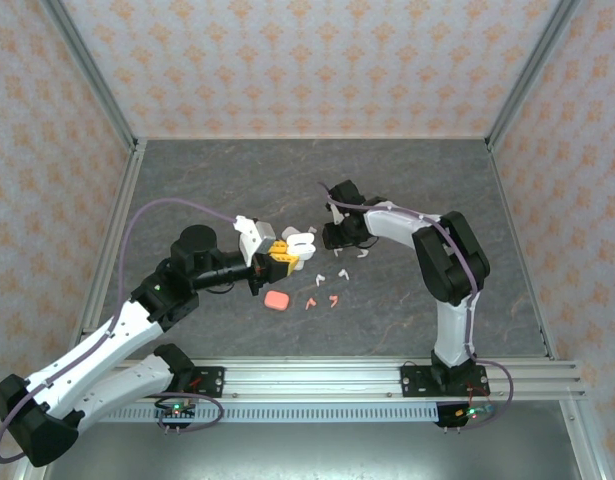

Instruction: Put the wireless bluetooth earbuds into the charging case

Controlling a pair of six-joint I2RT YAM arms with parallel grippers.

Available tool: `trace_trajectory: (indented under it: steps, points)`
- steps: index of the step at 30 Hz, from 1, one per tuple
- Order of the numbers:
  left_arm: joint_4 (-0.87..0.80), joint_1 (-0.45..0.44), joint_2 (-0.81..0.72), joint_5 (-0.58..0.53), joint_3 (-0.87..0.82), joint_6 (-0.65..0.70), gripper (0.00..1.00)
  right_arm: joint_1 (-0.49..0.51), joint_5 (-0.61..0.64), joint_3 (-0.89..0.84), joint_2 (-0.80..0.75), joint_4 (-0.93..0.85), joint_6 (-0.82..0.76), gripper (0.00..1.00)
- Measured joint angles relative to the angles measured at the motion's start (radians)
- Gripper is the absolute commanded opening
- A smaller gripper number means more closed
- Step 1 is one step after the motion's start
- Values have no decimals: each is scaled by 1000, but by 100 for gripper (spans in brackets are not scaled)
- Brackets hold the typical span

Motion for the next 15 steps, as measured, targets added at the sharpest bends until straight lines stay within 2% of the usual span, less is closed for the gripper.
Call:
trace_trajectory:
  steps: [6, 15]
  points:
    - [0, 0, 11, 0, 0, -4, 0, 8, 3, -29, -21, 2, 0, 35]
    - [0, 0, 12, 0, 0, -7, 0, 11, 11, -50, -35, -3, 3, 23]
